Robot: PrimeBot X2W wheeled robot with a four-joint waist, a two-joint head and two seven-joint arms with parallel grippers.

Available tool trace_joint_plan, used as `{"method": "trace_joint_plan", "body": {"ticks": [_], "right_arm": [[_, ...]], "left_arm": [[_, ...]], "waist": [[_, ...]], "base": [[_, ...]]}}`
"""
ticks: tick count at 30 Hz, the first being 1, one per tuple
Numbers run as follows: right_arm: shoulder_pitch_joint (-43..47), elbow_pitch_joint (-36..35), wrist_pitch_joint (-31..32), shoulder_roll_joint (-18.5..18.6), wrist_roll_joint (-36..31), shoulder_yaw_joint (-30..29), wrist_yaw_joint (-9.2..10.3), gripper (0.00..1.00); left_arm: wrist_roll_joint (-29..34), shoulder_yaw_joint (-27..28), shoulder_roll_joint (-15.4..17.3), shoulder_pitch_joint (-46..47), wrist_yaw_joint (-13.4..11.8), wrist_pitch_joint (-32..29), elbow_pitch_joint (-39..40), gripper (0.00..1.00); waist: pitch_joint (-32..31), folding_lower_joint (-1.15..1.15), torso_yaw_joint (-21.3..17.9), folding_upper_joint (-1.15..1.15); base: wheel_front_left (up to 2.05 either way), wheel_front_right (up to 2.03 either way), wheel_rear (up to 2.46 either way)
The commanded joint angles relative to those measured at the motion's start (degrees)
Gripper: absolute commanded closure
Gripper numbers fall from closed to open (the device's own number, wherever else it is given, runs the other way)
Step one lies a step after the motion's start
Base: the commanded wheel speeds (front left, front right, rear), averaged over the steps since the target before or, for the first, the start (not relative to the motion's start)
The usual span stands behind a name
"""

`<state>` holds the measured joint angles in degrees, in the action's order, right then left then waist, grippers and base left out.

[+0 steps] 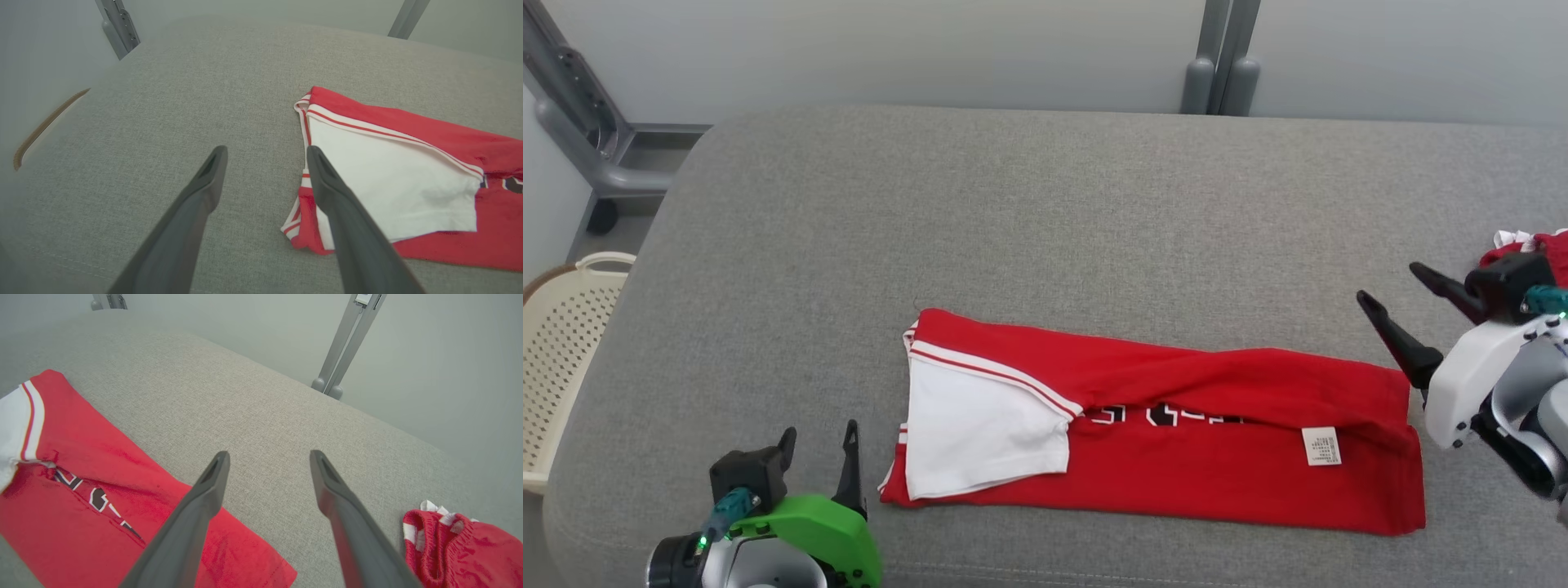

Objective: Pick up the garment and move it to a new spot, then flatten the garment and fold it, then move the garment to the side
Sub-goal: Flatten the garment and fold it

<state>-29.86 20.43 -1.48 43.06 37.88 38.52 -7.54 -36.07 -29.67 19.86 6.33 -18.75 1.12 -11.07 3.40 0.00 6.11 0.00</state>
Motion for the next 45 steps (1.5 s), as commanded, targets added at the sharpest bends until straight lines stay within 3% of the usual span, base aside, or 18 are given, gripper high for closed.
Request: {"method": "trace_joint_plan", "body": {"ticks": [1,11,12,18,20,27,45], "right_arm": [[3.55,0.60,-1.16,-2.74,-0.90,-3.87,0.12,0.00],[19.42,-1.97,-4.26,-22.10,-9.25,-28.78,0.11,0.00],[19.42,-1.97,-4.26,-22.10,-9.25,-28.78,0.11,0.00],[25.71,-7.80,-3.30,-31.55,-15.55,-36.95,0.07,0.00],[27.86,-10.22,-2.45,-35.13,-16.93,-38.58,0.07,0.00],[30.99,-12.81,-1.33,-38.73,-18.00,-39.48,0.07,0.00],[32.67,-11.52,-1.53,-40.11,-17.54,-37.73,0.07,0.00]], "left_arm": [[0.78,0.81,0.54,-1.20,-0.77,2.10,0.41,0.00],[1.10,3.35,0.49,-2.34,0.34,10.95,1.50,0.00],[1.10,3.35,0.49,-2.34,0.34,10.95,1.50,0.00],[0.55,3.95,0.25,-2.84,1.92,12.52,0.06,0.00],[0.46,3.58,0.67,-3.02,3.73,12.88,-0.61,0.00],[0.97,2.81,1.66,-2.66,7.64,13.59,-2.16,0.00],[0.21,10.10,0.22,-4.96,8.94,14.11,-2.93,0.00]], "waist": [[-2.15,0.00,-0.75,0.00],[-6.10,0.00,-1.76,0.00],[-6.10,0.00,-1.76,0.00],[-7.64,0.00,-2.51,0.00],[-8.12,0.00,-3.11,0.00],[-8.93,0.00,-4.36,0.00],[-9.33,0.00,-6.11,0.00]], "base": [[0.00,0.00,0.00],[0.00,0.00,0.00],[0.00,0.00,0.00],[0.00,0.00,0.00],[0.00,0.00,0.00],[0.00,0.00,0.00],[0.00,0.00,0.00]]}}
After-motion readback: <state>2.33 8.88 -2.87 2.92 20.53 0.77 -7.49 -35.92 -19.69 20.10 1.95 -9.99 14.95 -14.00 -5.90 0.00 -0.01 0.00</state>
